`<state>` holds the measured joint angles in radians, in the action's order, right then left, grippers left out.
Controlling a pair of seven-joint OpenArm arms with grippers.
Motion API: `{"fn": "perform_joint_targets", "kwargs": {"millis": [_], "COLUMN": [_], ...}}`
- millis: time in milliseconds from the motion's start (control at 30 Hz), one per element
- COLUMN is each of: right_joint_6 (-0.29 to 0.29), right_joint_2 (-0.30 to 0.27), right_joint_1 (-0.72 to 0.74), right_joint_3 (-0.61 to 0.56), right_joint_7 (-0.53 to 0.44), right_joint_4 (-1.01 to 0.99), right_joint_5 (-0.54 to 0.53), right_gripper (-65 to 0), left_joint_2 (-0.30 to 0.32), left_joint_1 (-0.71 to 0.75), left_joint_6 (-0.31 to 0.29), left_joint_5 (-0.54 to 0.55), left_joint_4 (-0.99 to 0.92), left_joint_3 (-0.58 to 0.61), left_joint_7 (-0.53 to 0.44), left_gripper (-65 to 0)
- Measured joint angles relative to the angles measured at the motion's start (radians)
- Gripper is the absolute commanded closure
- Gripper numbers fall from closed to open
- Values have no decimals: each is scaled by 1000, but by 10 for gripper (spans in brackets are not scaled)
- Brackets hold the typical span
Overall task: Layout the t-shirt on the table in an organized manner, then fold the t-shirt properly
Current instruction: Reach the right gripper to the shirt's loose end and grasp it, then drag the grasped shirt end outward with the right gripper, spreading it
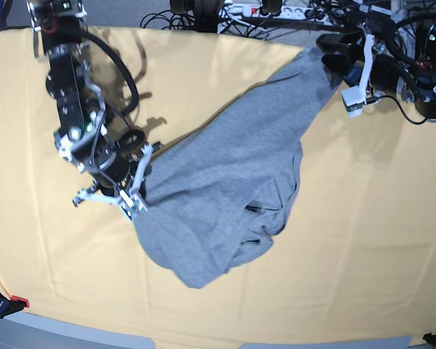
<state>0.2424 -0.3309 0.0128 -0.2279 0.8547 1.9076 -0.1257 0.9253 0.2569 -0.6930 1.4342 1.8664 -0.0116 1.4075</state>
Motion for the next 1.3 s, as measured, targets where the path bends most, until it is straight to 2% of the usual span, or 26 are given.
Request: {"fn": "perform_joint_targets", "kwargs": {"millis": [100,300,400,467,667,867,967,1000,1033,1167,1300], "right_joint_6": [-37,-124,-145,-142,-85,-74,-69,-69,-72,-71,-58], "right_joint_2": [-30,-27,-29,-31,-32,-32,-32,-32,-32,-32,-60], "right_joint_1": [-98,-237,-314,-374,-528,-570,-558,-549,-536,-473,-429], "right_joint_3": [1,1,1,1,1,1,1,2,2,2,2], "right_joint_7": [41,123,142,143,150,157,146,145,145,141,92], "right_joint_4": [54,185,245,283,353,363,363,364,365,401,428], "right_joint_5": [65,269,299,304,295,294,313,313,312,309,264], "right_gripper": [0,0,0,0,0,-1,-268,-338,-378,-385,-385], "left_joint_2": [0,0,0,0,0,0,0,0,0,-1,-32], "left_joint_1": [-33,-49,-49,-49,-49,-49,-49,-49,-50,-49,-49], "left_joint_6": [0,0,0,0,0,0,0,0,0,0,0], "left_joint_5": [0,-1,1,2,2,2,2,2,2,11,26], "left_joint_4": [0,0,0,0,0,0,0,0,0,0,0], "left_joint_3": [-1,-1,-1,-1,-1,-1,-1,-1,-1,-5,-100], "left_joint_7": [-3,-2,-1,-1,-1,-1,-1,-1,-1,0,0], "left_gripper": [-288,-288,-288,-288,-288,-288,-288,-288,-288,-288,-284]}}
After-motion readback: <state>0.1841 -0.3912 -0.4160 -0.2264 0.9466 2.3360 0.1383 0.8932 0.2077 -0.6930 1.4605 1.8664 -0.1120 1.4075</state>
